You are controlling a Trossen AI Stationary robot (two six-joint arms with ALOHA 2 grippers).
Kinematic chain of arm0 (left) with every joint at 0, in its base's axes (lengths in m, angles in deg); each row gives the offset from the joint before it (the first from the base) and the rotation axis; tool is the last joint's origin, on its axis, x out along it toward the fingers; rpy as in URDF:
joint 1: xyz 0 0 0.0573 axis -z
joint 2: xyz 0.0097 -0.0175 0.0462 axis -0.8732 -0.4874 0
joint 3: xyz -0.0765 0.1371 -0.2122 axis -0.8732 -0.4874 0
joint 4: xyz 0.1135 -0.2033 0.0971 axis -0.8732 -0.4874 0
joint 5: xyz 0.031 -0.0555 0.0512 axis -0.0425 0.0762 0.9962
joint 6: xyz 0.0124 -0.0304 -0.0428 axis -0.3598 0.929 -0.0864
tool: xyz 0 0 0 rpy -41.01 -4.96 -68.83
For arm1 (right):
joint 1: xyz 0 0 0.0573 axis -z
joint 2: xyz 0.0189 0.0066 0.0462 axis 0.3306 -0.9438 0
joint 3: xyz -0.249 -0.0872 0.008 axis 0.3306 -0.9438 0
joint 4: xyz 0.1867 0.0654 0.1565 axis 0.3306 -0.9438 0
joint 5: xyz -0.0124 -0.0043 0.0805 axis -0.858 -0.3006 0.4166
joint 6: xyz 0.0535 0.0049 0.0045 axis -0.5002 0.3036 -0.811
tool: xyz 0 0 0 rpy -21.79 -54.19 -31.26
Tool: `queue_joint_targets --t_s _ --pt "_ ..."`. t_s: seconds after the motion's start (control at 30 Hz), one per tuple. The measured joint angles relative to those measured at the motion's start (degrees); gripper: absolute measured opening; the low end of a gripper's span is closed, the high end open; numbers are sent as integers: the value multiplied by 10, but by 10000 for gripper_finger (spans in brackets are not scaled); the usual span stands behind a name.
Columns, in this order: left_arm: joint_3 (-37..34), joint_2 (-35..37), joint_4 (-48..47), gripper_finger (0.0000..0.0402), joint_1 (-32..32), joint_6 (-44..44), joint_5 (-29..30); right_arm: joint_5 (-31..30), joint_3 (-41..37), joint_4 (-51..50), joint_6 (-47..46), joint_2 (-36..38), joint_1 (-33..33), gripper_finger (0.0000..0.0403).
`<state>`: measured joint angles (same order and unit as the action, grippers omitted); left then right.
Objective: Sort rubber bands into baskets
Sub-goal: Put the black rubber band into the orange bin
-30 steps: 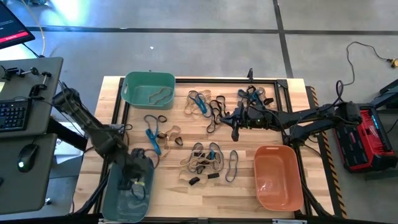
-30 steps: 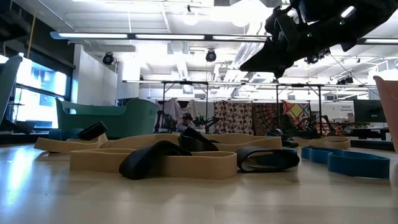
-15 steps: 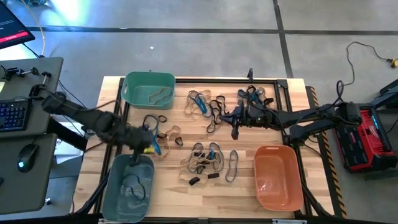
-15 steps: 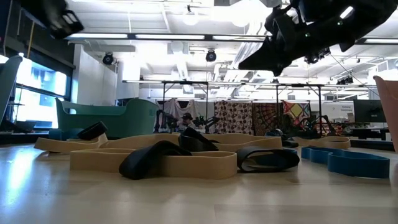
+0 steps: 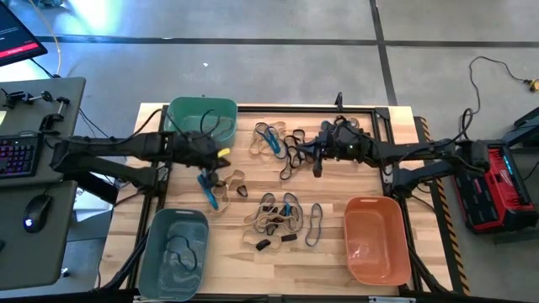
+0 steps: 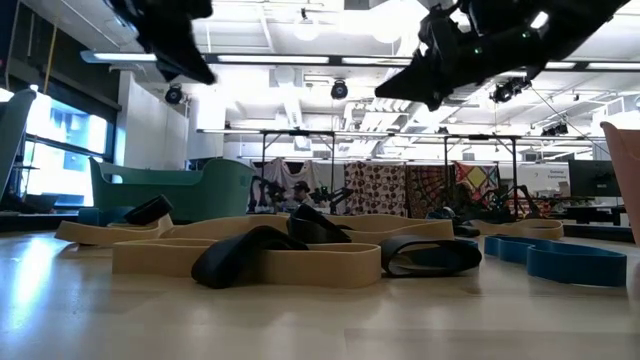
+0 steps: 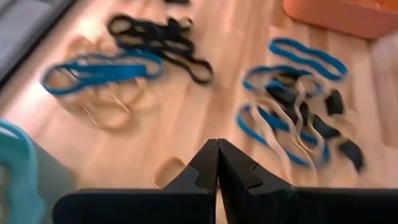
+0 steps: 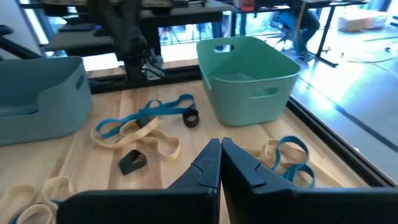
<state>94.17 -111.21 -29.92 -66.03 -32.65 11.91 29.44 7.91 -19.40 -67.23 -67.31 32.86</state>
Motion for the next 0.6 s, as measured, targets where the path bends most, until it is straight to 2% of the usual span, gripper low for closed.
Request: queue_joint_targets --t_s 0.17,0.33,0.43,0.6 --pt "-8 -22 80 0 -35 -48 -4 9 4 -17 -6 0 4 0" --pt "-70 -46 234 0 -71 -78 -85 -9 4 -25 -14 0 4 9" --pt "-107 -64 317 0 -85 -81 -121 -10 4 -37 -23 0 7 29" --pt "-151 -97 451 0 -91 -89 -124 -23 4 -38 -45 -24 8 78"
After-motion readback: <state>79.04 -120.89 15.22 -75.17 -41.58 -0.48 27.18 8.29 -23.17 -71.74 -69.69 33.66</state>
